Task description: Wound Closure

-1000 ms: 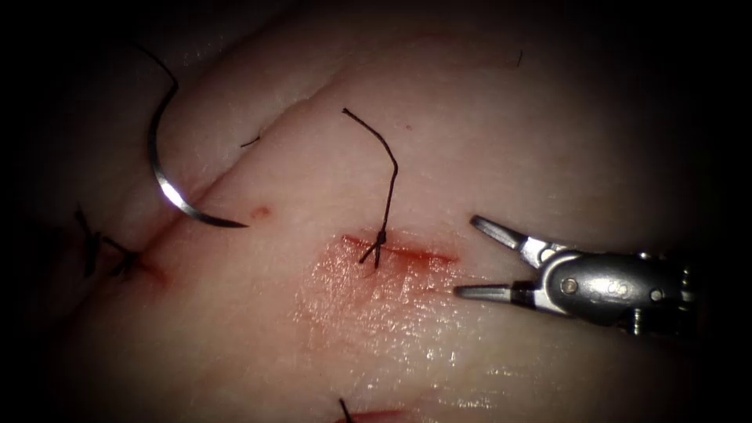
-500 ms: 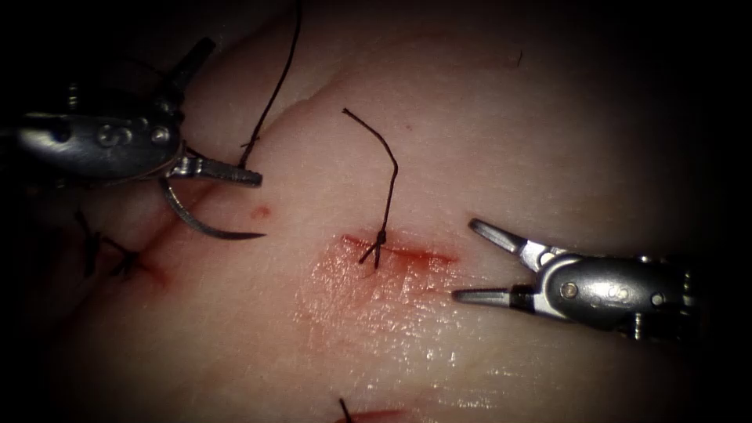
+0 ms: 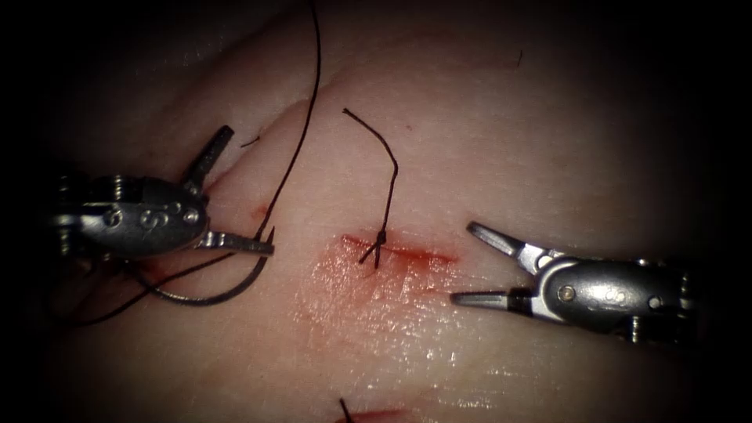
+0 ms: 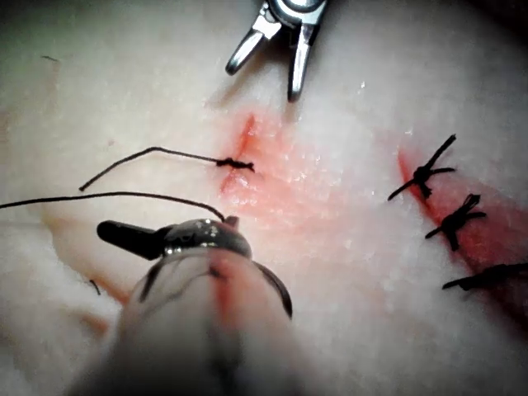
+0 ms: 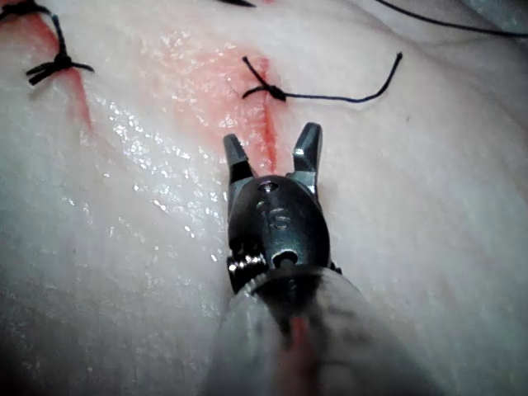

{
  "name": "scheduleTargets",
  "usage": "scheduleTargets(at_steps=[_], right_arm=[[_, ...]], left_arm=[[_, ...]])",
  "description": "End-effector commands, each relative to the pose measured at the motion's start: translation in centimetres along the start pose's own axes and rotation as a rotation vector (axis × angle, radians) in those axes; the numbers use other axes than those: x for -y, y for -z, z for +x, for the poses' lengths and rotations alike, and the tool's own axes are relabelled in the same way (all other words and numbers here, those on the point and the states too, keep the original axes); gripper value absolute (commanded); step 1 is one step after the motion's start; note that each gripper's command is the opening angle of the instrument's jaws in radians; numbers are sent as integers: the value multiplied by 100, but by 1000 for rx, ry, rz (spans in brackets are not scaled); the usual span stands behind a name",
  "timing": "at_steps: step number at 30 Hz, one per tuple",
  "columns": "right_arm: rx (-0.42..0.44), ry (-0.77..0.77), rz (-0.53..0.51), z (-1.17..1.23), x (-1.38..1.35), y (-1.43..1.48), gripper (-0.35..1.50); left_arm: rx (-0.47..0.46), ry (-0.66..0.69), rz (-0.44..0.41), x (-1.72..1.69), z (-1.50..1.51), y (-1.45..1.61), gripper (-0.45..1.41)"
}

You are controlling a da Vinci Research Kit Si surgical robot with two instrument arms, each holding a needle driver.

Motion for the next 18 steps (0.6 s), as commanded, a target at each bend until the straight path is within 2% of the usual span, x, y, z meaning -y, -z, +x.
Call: scheduleTargets(at_steps=[1,6,7,12,13,15,18], right_arm=[[-3,4,2,-2,0,-10,128],[-5,7,8,-3,1,-11,126],[-5,7,8,-3,1,-11,126],[-6,16,12,-5,4,-12,123],[-6,16,12,-5,4,-12,123],[-4,18,18,-5,5,-12,121],[-4,20,22,-6,6,-13,118]], left_arm=[[4,5,8,0,-5,-12,113],[42,6,-20,8,-46,-49,111],[42,6,-20,8,-46,-49,111],[54,7,-133,2,-92,-78,111],[54,7,-133,2,-92,-78,111],[54,22,-186,1,-107,-78,116],[49,11,-214,8,-122,-66,116]])
